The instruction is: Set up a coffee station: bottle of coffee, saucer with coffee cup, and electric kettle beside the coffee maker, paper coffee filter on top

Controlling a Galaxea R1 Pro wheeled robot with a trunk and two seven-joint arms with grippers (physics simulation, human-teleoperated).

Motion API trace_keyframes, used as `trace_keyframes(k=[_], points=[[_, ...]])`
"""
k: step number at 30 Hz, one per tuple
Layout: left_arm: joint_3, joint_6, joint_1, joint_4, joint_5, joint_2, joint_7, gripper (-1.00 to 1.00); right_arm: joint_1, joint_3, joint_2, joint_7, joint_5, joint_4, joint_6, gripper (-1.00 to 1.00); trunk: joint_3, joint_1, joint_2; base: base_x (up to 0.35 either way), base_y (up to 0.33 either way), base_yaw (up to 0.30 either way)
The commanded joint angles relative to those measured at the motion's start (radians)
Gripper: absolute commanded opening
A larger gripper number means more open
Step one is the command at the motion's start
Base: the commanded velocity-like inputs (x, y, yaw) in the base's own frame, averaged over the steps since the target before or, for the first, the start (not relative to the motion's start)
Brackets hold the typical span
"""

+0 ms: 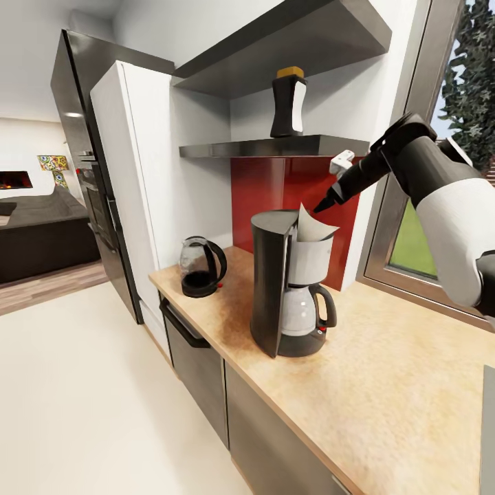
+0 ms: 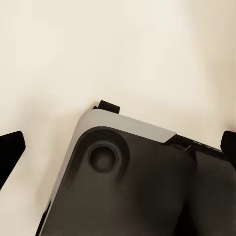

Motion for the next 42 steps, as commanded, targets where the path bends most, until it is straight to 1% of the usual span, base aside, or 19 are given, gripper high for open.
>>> trace_keyframes(k=[1,7,19,23,25,27,35,42], points=[[-0.002,-0.001,0.001,-0.002,0.01,0.0,-0.001,1.0,-0.001,0.004,-0.002,0.006,0.004,-0.002,0.007,1.0,-0.001,0.0,-0.001,0.0,0.0,0.0],[-0.002,-0.001,0.001,-0.002,0.01,0.0,-0.001,1.0,-0.001,0.003,-0.018,0.006,0.004,-0.002,0.008,1.0,-0.001,0.0,-0.001,0.0,0.0,0.0],[-0.002,-0.001,0.001,-0.002,0.009,0.0,-0.001,1.0,-0.001,0.003,-0.041,0.006,0.003,-0.003,0.007,1.0,-0.001,0.0,-0.001,-0.056,0.0,0.0],[-0.002,-0.001,0.001,-0.002,0.009,0.0,-0.001,1.0,-0.001,0.003,-0.043,0.006,0.002,-0.01,0.007,1.0,-0.001,0.0,-0.001,-0.131,0.0,0.0],[-0.002,-0.001,0.001,-0.002,0.009,0.0,-0.001,1.0,-0.001,0.003,-0.043,0.007,0.002,-0.045,0.009,1.0,-0.001,0.0,-0.001,-0.19,0.0,0.0],[-0.002,-0.001,0.001,-0.002,0.009,0.0,-0.001,1.0,-0.001,0.003,-0.043,0.008,0.002,-0.057,0.009,1.0,-0.001,0.0,-0.001,-0.267,0.0,0.0],[-0.002,-0.001,0.001,-0.002,0.009,0.0,-0.001,1.0,-0.001,0.003,-0.043,0.01,0.001,-0.067,0.009,1.0,-0.001,0.0,-0.001,-0.299,0.0,0.0],[-0.002,0.001,0.001,-0.002,0.009,0.0,-0.001,1.0,0.001,0.006,-0.042,0.011,-0.003,-0.068,0.009,1.0,-0.001,0.0,-0.001,-0.144,0.048,0.0]])
